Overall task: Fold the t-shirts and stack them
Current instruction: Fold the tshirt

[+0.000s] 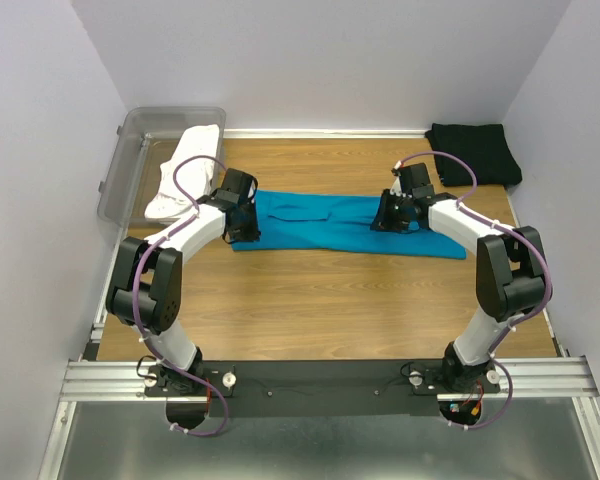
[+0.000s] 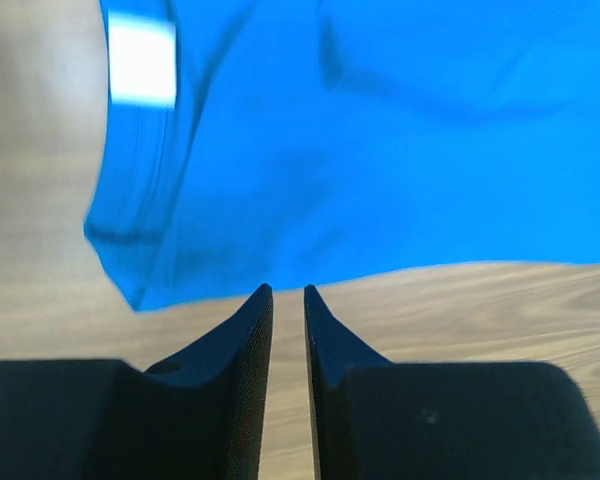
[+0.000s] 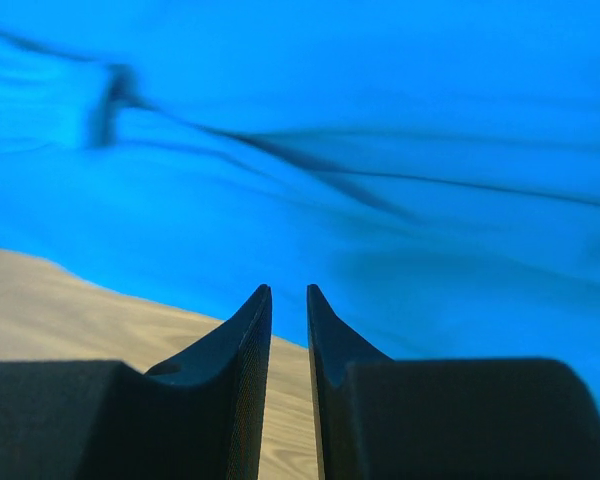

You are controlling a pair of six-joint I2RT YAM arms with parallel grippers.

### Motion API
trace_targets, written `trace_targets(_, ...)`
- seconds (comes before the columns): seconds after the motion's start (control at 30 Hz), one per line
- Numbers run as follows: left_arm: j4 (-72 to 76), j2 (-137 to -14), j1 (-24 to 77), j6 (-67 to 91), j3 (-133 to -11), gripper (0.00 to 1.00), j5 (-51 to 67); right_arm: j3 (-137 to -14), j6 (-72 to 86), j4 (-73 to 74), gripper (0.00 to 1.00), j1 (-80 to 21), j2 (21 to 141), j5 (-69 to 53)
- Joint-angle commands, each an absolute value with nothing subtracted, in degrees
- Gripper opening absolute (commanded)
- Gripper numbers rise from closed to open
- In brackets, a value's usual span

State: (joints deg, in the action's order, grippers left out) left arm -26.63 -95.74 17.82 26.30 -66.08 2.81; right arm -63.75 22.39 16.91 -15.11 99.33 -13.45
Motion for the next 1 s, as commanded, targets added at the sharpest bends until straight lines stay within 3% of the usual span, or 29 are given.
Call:
trace_targets(0.0,-26.10,-94.31,18.81,27.59,-62.32,0.26,0.44,-63.89,20.57,19.78,0.28,-14.15,99.31,-4.75)
trace_targets(0.4,-26.10,-89.48,19.60,28.04,-59.86,0.26,-1.49,-70.65,19.77,20.13,0.27,-10.38,107.84,2.11)
trace_targets(0.63,-25.40,-88.68,19.60,28.21,-58.27,0.26,-1.23,-74.70,21.71,20.04,0.27,-2.57,109.15,4.66)
trace_targets(0.83,-24.79,-88.95,19.60,28.21,-58.80,0.27,-0.88,-75.41,26.27,19.78,0.28,6.75,109.34,-4.63)
trace_targets(0.97,-23.03,-89.47,19.60,28.83,-59.68,0.27,-2.19,-71.82,26.37,16.89,0.28,8.26,103.03,-8.87)
